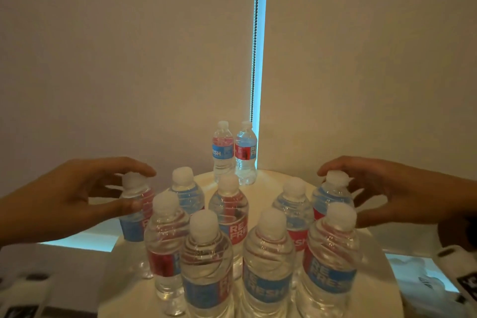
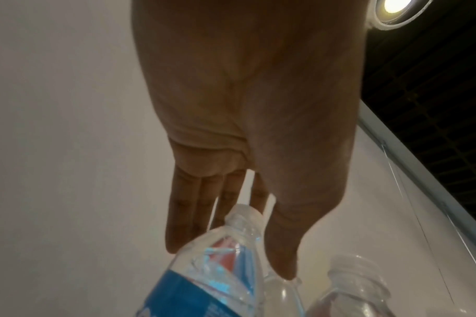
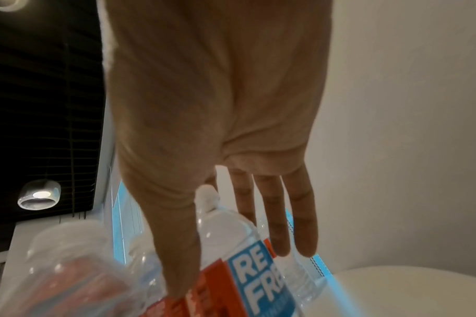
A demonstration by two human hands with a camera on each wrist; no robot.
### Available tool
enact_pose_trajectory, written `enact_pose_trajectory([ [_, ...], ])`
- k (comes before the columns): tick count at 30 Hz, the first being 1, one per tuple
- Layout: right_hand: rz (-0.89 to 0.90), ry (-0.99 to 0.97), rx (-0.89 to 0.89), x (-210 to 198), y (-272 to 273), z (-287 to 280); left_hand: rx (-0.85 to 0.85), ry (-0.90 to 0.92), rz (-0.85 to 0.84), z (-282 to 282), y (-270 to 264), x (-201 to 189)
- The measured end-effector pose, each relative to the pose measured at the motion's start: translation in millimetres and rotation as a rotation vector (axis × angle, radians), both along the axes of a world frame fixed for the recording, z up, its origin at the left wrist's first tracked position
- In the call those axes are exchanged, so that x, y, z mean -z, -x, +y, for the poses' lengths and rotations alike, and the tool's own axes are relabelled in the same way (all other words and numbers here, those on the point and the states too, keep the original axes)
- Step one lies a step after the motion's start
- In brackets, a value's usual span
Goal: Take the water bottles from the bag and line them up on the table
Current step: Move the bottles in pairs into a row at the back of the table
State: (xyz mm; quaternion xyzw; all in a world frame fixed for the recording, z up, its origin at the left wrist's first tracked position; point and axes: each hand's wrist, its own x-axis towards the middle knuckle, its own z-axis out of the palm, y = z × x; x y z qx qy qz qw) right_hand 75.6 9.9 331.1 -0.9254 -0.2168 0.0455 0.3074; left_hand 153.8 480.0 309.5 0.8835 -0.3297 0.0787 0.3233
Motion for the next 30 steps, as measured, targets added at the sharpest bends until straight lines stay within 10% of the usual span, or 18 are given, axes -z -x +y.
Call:
enact_pose_trajectory([
  [18, -0.184, -0.128, 0.084, -10.1, -36.5, -7.8, 0.014, 0.114, 0.070, -24.7, -58.0, -48.5],
  [30, -0.321, -0.006, 0.340, -31.4, -125.7, 1.6, 0.161, -0.114, -0.121, -166.0, -135.1, -86.9],
])
